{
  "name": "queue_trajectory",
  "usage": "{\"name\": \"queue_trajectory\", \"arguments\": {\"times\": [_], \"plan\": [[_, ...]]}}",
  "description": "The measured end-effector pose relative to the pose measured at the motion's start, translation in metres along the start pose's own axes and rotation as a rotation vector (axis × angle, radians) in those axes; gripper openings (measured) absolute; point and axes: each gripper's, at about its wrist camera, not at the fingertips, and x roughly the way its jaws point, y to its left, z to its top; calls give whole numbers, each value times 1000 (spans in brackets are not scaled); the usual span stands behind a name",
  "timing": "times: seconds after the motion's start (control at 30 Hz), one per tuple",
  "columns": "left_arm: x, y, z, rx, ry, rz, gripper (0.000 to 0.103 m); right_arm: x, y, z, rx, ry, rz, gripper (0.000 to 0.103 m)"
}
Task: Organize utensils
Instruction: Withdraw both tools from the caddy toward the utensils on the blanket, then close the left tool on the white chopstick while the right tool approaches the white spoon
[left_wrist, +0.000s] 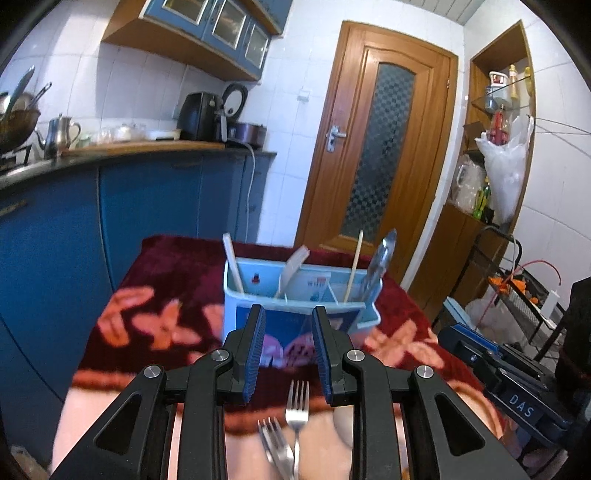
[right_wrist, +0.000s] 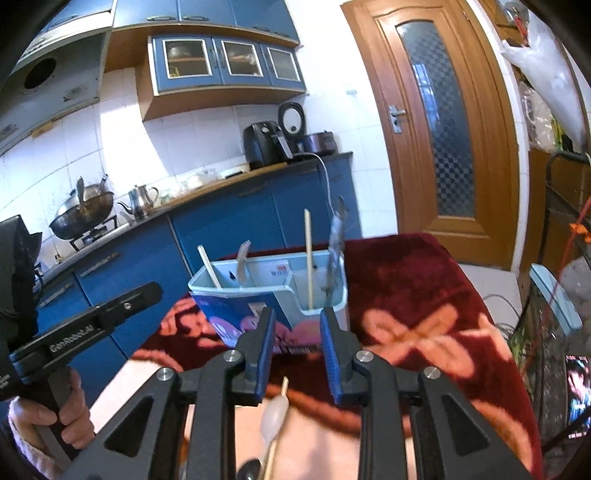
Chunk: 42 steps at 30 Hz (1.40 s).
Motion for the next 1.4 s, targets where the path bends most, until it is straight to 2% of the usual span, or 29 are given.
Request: {"name": "queue_trajectory", "arguments": {"times": [0.37, 0.9, 1.4], "plan": [[1, 7, -31, -16, 120, 32, 27, -7, -15, -37, 49, 92, -32, 31], [15, 18, -72, -39, 289, 76, 27, -12, -23, -66, 52, 168, -52, 36], [38, 12, -96, -51, 425, 38, 26, -10, -31, -75, 76, 205, -51, 37]]}}
